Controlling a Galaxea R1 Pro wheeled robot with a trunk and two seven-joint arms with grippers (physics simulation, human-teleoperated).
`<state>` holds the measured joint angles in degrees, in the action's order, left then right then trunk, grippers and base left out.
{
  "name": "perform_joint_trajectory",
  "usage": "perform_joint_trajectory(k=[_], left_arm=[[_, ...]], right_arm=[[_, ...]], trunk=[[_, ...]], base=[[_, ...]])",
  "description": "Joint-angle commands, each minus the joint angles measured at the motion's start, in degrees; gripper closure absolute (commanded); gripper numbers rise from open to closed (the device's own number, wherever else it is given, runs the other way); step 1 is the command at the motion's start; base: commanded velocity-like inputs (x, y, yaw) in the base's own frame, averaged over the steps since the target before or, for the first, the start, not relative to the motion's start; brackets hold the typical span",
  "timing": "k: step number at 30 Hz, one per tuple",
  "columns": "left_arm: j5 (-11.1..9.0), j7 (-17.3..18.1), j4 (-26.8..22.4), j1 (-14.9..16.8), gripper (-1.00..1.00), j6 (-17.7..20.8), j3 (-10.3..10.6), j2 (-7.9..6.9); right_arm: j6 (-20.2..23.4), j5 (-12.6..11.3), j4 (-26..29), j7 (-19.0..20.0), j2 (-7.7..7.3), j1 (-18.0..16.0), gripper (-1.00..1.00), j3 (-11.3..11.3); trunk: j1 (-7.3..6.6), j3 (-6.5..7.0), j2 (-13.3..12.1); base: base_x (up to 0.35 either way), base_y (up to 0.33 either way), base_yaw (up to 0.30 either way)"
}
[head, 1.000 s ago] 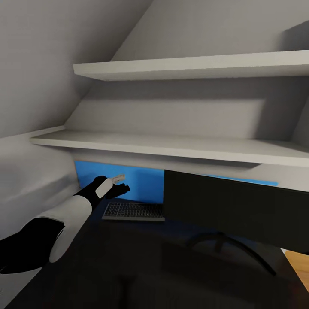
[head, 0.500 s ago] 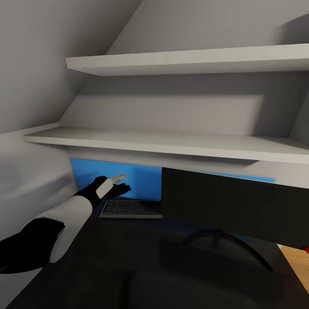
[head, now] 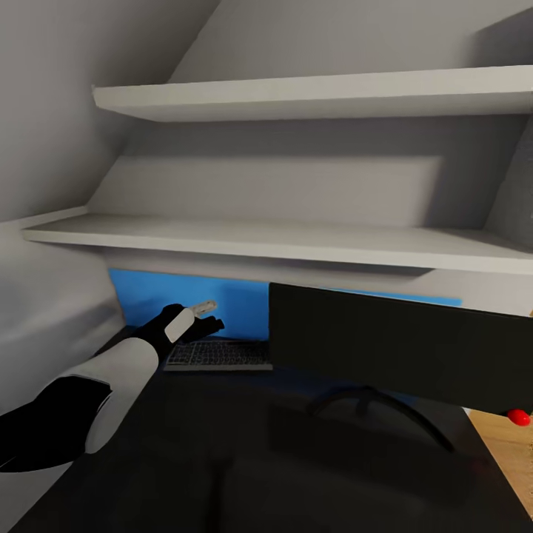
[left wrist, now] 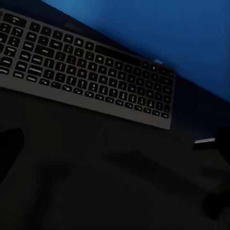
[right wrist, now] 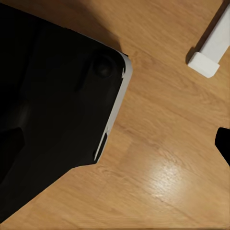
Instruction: In the bedroom, organize the workspace by keeping the computer under the desk, ensuring the monitor is on the desk, placing the keyboard on the desk next to the monitor, placing the mouse on the desk next to the keyboard, moving the folder from the swivel chair onto the desk next to the mouse, stacking the notebook on top of the folder with the pen on top of the notebook, and positioning the swivel chair next to the desk.
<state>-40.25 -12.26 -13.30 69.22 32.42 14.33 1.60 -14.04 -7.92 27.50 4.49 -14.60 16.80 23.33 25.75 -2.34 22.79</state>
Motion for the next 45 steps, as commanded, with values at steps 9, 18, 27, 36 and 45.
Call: perform_joint_trajectory(k=[9,18,27,36,45], left_arm=[[-0.6,-0.6,-0.2,0.3,-1.00,0.3,0.3,-0.04],[-1.1,-0.7,-0.2,4.0,-1.00,0.0,0.1,-2.28],[-0.9,-0.7,-0.1,5.4,-1.00,-2.5,0.2,-3.38],[-0.6,-0.7,0.2,5.7,-1.00,-6.1,0.8,-3.35],[-0.5,-0.7,0.3,5.7,-1.00,-6.3,0.8,-3.41]], right_arm=[[-0.1,-0.6,0.2,0.1,-0.07,0.0,-1.00,0.3],[-0.1,-0.6,0.3,0.1,-0.01,0.0,-1.00,0.3],[-0.1,-0.4,0.5,0.1,-0.01,0.0,-1.00,0.3],[-0.2,-0.4,0.6,0.1,0.01,0.0,-1.00,0.2],[-0.2,-0.1,0.6,0.1,0.01,0.0,-1.00,0.2]], trunk=[[0.04,-0.95,0.1],[0.04,-1.77,0.1],[0.04,-2.20,0.1],[0.04,-2.33,0.1],[0.04,-3.11,0.1]], base=[[-0.001,-0.001,-0.080],[0.000,0.000,-0.082],[0.000,0.000,-0.026],[0.000,0.000,-0.001],[0.000,0.000,0.000]])
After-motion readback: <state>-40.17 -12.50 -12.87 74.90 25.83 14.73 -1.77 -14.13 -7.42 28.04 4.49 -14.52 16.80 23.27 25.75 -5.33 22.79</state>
